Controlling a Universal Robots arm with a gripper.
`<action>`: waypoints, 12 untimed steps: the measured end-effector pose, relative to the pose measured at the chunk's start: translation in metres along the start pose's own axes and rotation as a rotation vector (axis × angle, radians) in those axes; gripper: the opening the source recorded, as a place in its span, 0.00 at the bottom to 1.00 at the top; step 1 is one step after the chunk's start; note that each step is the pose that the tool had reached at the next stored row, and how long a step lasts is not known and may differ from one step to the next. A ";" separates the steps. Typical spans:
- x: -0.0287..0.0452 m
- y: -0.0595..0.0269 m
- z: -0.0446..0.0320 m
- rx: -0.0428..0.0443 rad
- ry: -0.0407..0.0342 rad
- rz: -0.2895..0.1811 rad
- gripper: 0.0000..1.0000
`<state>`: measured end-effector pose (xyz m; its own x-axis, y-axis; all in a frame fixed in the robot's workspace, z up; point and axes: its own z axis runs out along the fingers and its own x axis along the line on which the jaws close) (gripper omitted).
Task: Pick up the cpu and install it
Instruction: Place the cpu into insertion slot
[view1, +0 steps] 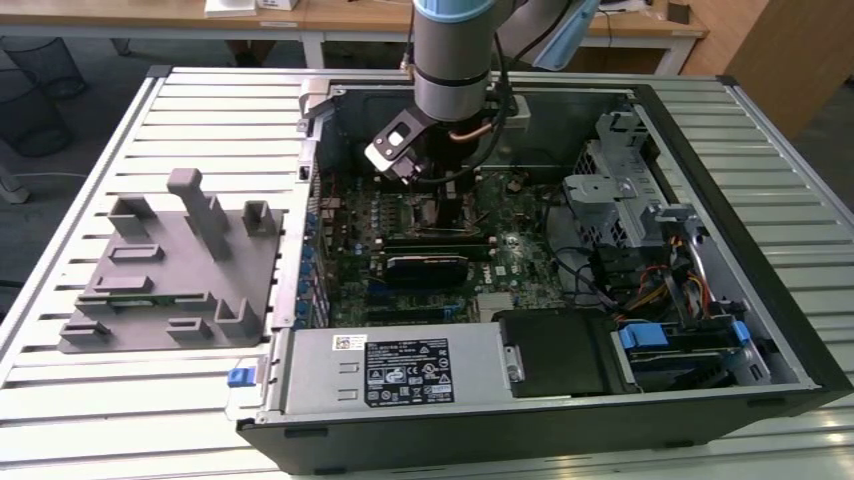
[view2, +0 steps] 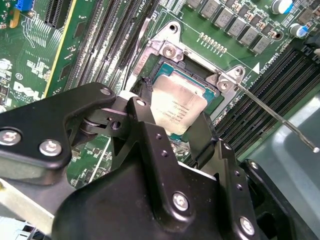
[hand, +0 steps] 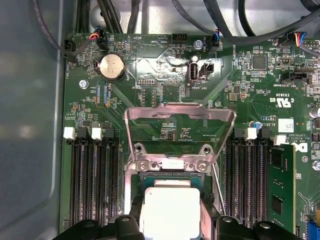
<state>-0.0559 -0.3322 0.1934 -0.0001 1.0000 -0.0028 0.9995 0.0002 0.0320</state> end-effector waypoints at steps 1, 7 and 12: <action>0.0000 0.0000 0.0000 0.0000 0.0000 0.000 0.53; 0.0001 0.0000 0.0003 -0.0003 0.0005 0.000 0.60; 0.0000 0.0000 -0.0020 0.0001 0.0000 0.000 0.60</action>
<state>-0.0559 -0.3323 0.1954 0.0000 1.0000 -0.0028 0.9995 0.0001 0.0320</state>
